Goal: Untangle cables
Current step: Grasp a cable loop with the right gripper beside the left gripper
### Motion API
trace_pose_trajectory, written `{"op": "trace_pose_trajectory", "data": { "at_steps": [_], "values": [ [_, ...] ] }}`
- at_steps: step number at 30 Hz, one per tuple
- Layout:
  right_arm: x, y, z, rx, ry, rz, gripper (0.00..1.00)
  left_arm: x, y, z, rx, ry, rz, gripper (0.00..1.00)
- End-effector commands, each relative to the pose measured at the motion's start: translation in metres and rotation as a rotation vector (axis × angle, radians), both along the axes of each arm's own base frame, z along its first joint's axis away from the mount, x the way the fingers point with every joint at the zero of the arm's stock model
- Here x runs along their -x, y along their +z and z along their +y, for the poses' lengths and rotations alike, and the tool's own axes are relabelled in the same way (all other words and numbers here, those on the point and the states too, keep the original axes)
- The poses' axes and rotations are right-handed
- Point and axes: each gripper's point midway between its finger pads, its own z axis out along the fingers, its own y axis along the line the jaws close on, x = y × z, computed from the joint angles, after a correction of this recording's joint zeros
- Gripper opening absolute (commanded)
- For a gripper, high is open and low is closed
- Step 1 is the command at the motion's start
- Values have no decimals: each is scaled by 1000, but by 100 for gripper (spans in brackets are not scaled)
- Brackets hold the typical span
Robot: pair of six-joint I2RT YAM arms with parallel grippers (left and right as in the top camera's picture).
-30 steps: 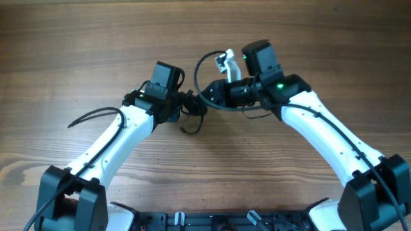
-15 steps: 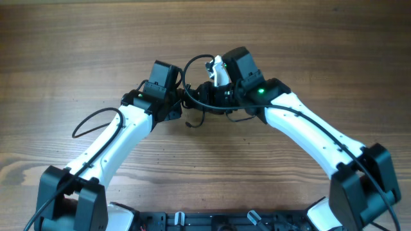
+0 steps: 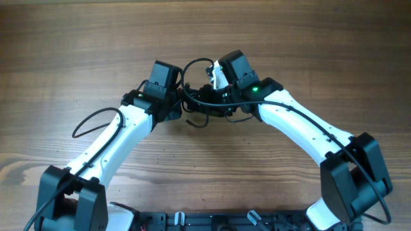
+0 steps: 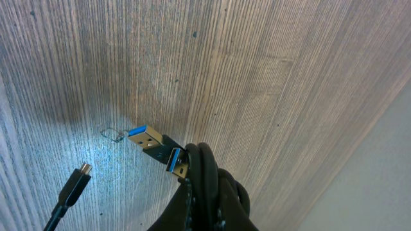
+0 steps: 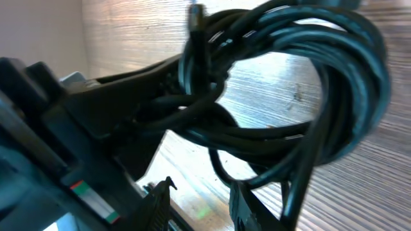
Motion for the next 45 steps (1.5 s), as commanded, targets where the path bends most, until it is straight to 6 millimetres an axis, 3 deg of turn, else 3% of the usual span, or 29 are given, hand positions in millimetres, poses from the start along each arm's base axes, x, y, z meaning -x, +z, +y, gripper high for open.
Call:
{"op": "trace_pose_trajectory", "data": {
  "at_steps": [1, 21, 34, 45],
  "values": [
    [-3, -27, -15, 112, -32, 3, 33, -2, 5, -2, 91, 134, 6, 4],
    [-21, -18, -8, 78, -80, -59, 38, 0, 4, -6, 104, 118, 14, 4],
    [-28, -13, -4, 49, -113, -67, 29, 3, 4, -14, 111, 91, 19, 4],
    [-28, -13, -4, 50, -114, -66, 28, 16, 4, -45, 126, -36, 34, 4]
  ]
}}
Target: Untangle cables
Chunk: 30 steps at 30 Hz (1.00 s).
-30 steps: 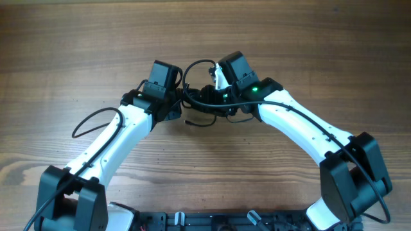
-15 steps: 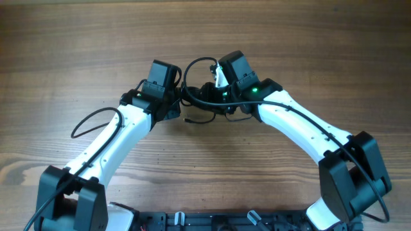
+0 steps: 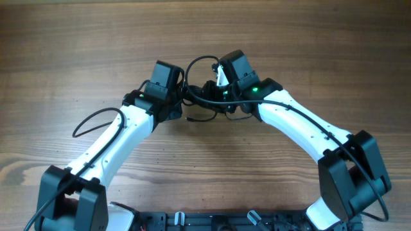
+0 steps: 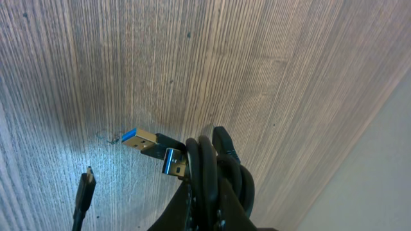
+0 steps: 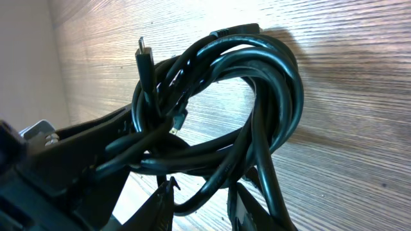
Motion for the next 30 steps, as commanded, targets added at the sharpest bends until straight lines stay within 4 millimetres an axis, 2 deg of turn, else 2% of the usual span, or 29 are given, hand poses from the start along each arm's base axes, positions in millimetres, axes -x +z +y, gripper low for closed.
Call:
{"op": "trace_pose_trajectory", "data": {
  "at_steps": [1, 3, 12, 22, 23, 26, 28, 30],
  "values": [
    [-4, -2, 5, -9, 3, -13, 28, 17, 4, -43, 142, -32, 47, 4],
    [-3, -3, 4, -5, 2, -9, 25, 18, 4, -46, 142, -40, 47, 4],
    [-3, -3, 4, -2, 1, -10, 24, 23, 4, -55, 187, -70, 72, 4],
    [-5, -4, 2, 8, -8, -16, 23, 40, 5, -84, 230, -161, 99, 4],
    [-5, -5, 2, 12, -11, -17, 18, 42, 6, -89, 231, -175, 97, 4],
    [-5, -5, 2, 13, -10, -17, 14, 43, 7, -92, 234, -185, 90, 4],
    [-4, -6, 1, 17, -5, -16, 4, 40, 7, -89, 220, -173, 80, 4],
    [-3, -8, 0, 30, 21, -32, 4, 36, 6, -83, 189, -153, 61, 4]
  ]
}}
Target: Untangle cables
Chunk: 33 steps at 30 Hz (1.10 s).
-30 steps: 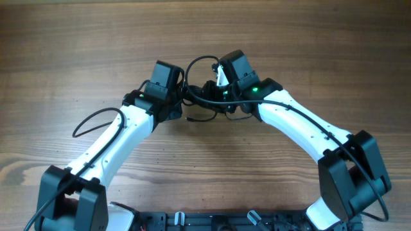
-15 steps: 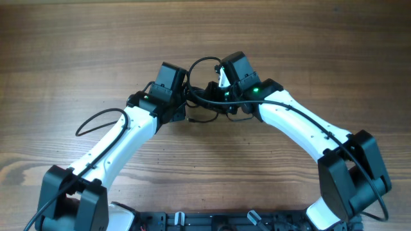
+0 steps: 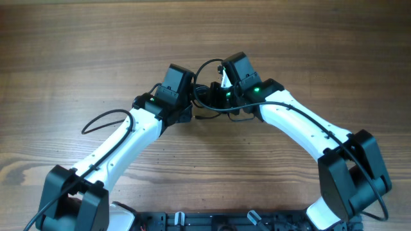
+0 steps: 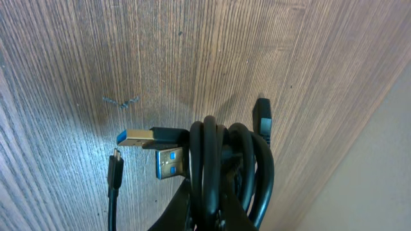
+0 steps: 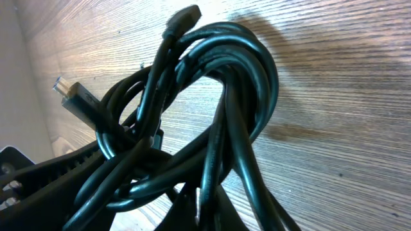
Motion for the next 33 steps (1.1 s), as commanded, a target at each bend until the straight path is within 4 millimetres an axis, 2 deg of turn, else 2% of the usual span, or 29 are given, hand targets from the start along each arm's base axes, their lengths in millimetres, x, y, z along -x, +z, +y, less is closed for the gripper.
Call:
{"op": "trace_pose_trajectory", "data": {
  "at_steps": [1, 5, 9, 12, 13, 14, 17, 18, 20, 22, 24, 27, 30, 33],
  "values": [
    [-1, 6, 13, -26, 80, -53, 5, 25, 4, -46, 150, -51, 72, 4],
    [2, 9, -7, -7, 155, -71, 4, 10, 3, -18, 85, 38, 38, 4],
    [9, 29, -35, -29, 356, -199, 4, -6, 2, 20, 66, 148, 33, 4],
    [17, 27, -76, 25, 426, -205, 4, -12, 0, 44, 63, 213, 41, 4],
    [16, 19, -104, 71, 374, -148, 4, -13, -1, 53, 58, 234, 48, 4],
    [13, 16, -120, 96, 333, -121, 4, -12, -1, 58, 55, 247, 55, 4],
    [2, 16, -144, 82, 210, -76, 4, -10, -4, 65, 42, 255, 73, 4],
    [-4, 19, -148, 64, 167, -72, 4, -10, -4, 65, 16, 205, 65, 4],
    [-9, 26, -141, 7, 171, -101, 4, -14, -2, 64, -47, 73, 31, 4],
    [-12, 32, -136, -28, 181, -125, 4, -28, 7, 58, -150, -162, -69, 4],
    [-13, 36, -132, -54, 188, -141, 4, -44, 21, 38, -241, -479, -218, 4],
    [-14, 36, -132, -54, 188, -145, 4, -55, 47, -2, -282, -871, -464, 4],
    [-14, 36, -132, -54, 188, -145, 4, -62, 82, -34, -326, -1120, -744, 4],
    [-14, 36, -132, -54, 189, -146, 4, -62, 111, -55, -361, -1262, -966, 4]
  ]
}}
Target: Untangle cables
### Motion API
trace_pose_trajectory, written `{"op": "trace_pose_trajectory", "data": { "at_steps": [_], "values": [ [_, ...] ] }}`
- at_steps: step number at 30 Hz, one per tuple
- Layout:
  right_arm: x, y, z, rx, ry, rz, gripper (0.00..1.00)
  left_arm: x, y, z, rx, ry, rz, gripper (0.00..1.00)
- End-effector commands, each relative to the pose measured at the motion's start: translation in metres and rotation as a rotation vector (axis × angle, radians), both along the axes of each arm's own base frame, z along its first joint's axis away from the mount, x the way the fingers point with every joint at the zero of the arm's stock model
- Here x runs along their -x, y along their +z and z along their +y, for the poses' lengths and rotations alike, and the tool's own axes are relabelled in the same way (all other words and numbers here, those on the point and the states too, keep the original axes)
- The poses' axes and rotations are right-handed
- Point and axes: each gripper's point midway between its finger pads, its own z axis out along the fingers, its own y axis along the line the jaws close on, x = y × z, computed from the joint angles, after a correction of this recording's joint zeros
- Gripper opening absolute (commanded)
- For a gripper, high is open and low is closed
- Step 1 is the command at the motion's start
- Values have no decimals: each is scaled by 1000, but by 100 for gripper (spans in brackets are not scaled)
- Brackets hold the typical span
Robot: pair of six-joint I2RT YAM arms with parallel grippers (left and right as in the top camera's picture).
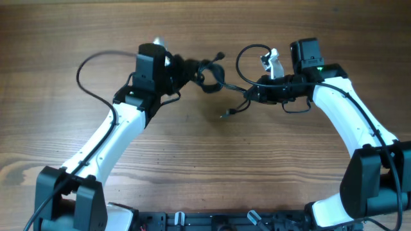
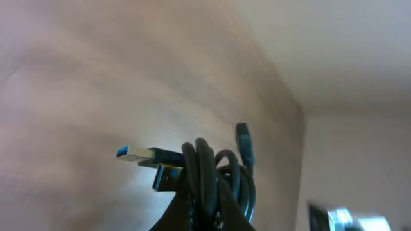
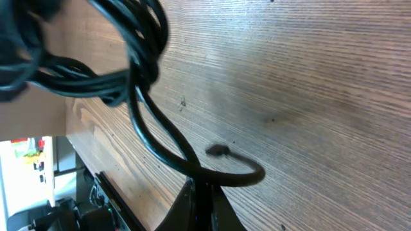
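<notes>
The black cable bundle (image 1: 204, 69) hangs off the table at the upper middle, and my left gripper (image 1: 182, 70) is shut on it. In the left wrist view the bundle (image 2: 215, 170) rises from the left gripper (image 2: 205, 208), with two blue-tipped USB plugs (image 2: 136, 154) sticking out left. My right gripper (image 1: 255, 92) is shut on a single black cable (image 1: 247, 54) stretched away from the bundle. The right wrist view shows the right gripper (image 3: 201, 190) pinching that cable (image 3: 160, 144), whose small plug end (image 3: 219, 151) curls beside it; the bundle (image 3: 122, 58) is at the upper left.
The wooden table (image 1: 205, 173) lies under both arms. A loose cable end (image 1: 227, 115) dangles near the middle. The left arm's own black wire (image 1: 93, 70) loops out at the upper left.
The arms have drawn apart: the left gripper with the bundle is now up and to the left, the right gripper far to the right. A single cable is stretched between them.
At first both grippers were close together at the table's middle, the left shut on the bundle and the right's fingers open in its loops. The right then shut on a strand. Now the grippers stand wide apart, a cable drawn out of the bundle.
</notes>
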Motion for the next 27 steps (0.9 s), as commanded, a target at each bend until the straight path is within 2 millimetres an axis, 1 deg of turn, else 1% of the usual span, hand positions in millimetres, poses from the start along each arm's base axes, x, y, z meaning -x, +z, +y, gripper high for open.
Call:
{"op": "trace_pose_trajectory", "data": {
  "at_steps": [1, 5, 7, 9, 10, 11, 12, 13, 14, 16, 19, 22, 24, 27],
  "values": [
    [-5, 8, -8, 17, -26, -34, 4, 12, 32, -29, -80, -349, -296, 4],
    [-6, 12, -4, -14, -14, -47, 4, 17, 49, -40, -72, -450, -417, 4],
    [-8, 17, 1, -49, -2, -60, 5, 23, 52, -45, -61, -501, -444, 4],
    [-8, 24, 6, -94, 15, -76, 4, 24, 53, -46, -59, -507, -447, 4],
    [-9, 27, 8, -109, 21, -85, 6, 24, 53, -45, -60, -505, -447, 4],
    [-10, 29, 9, -118, 25, -93, 13, 23, 53, -45, -61, -503, -447, 4],
    [-11, 29, 9, -115, 24, -97, 21, 22, 53, -43, -61, -499, -447, 4],
    [-13, 26, 6, -97, 13, -98, 38, 21, 53, -41, -62, -494, -446, 4],
    [-16, 23, 2, -71, -18, -85, 49, 20, 53, -39, -63, -488, -445, 4],
    [-21, 15, -6, -17, -81, -62, 56, 19, 53, -37, -61, -484, -443, 4],
    [-28, 19, -6, -20, -81, -99, 58, 22, 53, -39, -50, -500, -443, 4],
    [-40, 36, -5, -24, -66, -174, 57, 29, 57, -42, -11, -552, -449, 4],
    [-46, 54, -7, -14, -32, -256, 57, 35, 62, -38, 22, -602, -467, 4],
    [-53, 82, -20, 16, 7, -370, 56, 46, 71, -25, 110, -681, -479, 4]
  ]
}}
